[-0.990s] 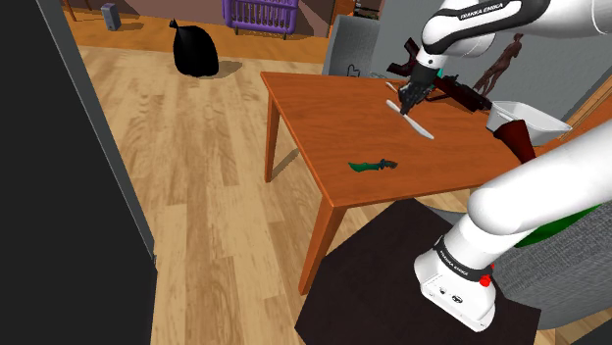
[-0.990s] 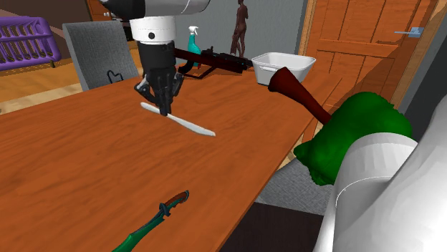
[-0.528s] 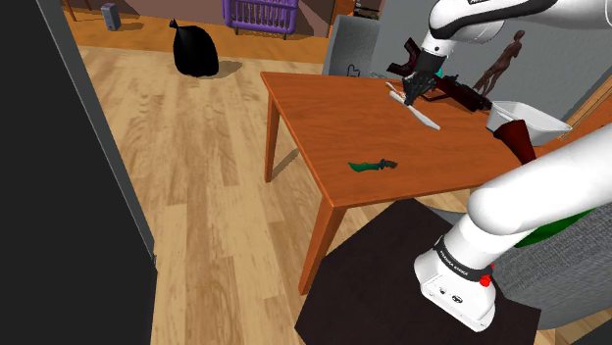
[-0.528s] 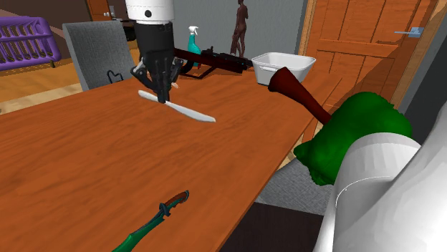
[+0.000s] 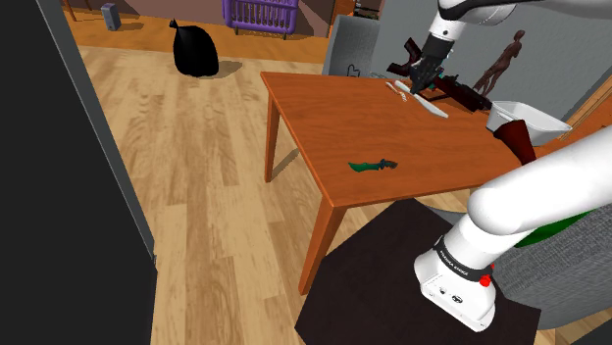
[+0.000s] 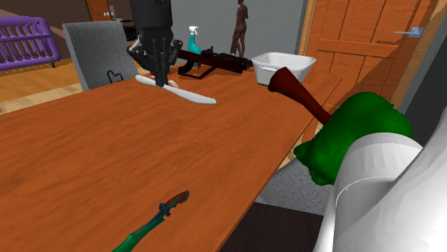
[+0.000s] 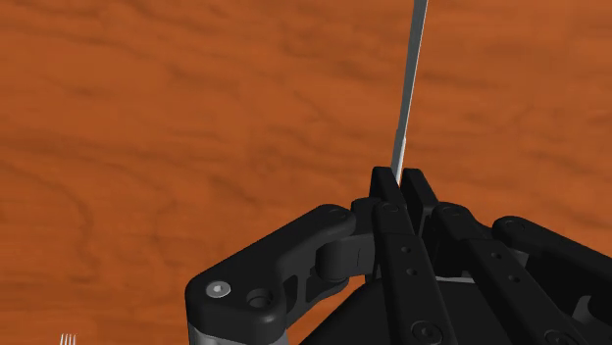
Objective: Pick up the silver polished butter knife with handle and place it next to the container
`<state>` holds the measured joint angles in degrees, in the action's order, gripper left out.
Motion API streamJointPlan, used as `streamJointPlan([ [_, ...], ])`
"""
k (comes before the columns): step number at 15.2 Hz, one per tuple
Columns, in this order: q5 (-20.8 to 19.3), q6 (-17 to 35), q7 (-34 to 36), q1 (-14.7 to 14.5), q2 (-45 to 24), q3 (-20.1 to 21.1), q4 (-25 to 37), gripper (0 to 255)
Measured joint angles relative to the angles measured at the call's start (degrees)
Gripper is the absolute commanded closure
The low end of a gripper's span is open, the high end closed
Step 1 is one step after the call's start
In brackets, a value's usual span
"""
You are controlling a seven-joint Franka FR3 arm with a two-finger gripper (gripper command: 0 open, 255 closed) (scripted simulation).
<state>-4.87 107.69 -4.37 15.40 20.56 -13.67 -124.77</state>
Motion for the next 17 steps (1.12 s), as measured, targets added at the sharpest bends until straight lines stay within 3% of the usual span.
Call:
streamJointPlan([
  [5,-0.2,-3.1,-1.5,0.5,0.0,-0.9,3.1,255],
  [17,-1.2,-2.8,-18.9,5.9,-4.9,-13.2,8.5,255],
])
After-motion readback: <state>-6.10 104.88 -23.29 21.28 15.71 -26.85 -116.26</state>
